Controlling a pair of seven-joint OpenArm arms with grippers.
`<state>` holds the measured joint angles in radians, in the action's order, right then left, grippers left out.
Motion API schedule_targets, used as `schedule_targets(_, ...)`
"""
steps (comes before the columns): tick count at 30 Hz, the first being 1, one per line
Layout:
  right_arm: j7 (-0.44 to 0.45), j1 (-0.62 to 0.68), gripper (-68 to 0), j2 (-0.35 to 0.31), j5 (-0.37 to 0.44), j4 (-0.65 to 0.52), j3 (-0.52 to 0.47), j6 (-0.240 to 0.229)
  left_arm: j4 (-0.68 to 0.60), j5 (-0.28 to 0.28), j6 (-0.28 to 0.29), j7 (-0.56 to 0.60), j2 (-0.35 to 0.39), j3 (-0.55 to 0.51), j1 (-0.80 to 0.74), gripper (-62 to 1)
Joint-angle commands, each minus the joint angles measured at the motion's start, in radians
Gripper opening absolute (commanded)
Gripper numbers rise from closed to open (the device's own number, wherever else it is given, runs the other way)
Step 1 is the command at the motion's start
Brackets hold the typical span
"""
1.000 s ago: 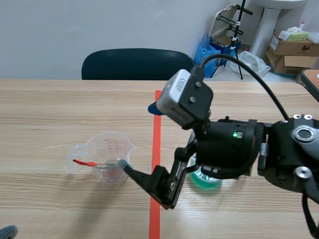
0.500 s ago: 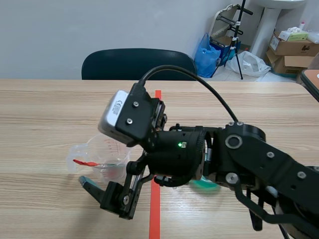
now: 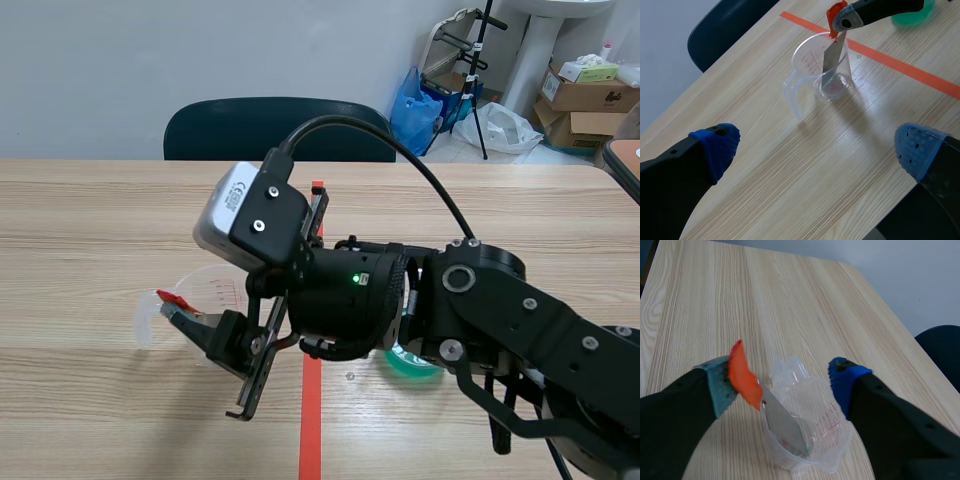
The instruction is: Do the redox reaction experiment
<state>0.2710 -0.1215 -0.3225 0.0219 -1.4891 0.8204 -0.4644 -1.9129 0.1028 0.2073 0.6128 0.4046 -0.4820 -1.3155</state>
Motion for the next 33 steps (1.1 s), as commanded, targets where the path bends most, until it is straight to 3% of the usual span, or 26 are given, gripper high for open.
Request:
schedule_targets(1, 0.013, -0.018, -39.3, -0.002, 0.007, -0.013, -0.008, 0.001, -0.011, -0.018, 0.002, 0.014, -0.005, -0.003, -0.001, 1.4)
schedule_targets(9, 0.013, -0.018, -67.2, -0.005, 0.007, -0.013, -0.016, 0.001, -0.011, -0.039, 0.002, -0.004, -0.002, -0.003, -0.001, 1.4)
schedule_targets(16, 0.008, -0.025, -66.9, -0.005, 0.008, -0.031, -0.052, -0.004, -0.011, -0.044, 0.009, -0.008, -0.002, -0.003, -0.001, 1.4)
schedule_targets(20, -0.051, -0.051, -66.9, -0.004, 0.024, -0.053, -0.056, -0.020, -0.011, -0.043, 0.009, -0.008, -0.002, -0.003, -0.001, 1.4)
schedule_targets(23, -0.119, -0.080, -66.9, -0.003, 0.090, -0.067, -0.056, -0.052, -0.011, -0.043, 0.009, -0.008, -0.002, -0.003, -0.001, 1.4)
schedule_targets(33, -0.384, -0.192, -66.9, 0.001, 0.317, -0.144, -0.056, -0.053, -0.011, -0.043, 0.009, -0.008, -0.002, -0.003, -0.001, 1.4)
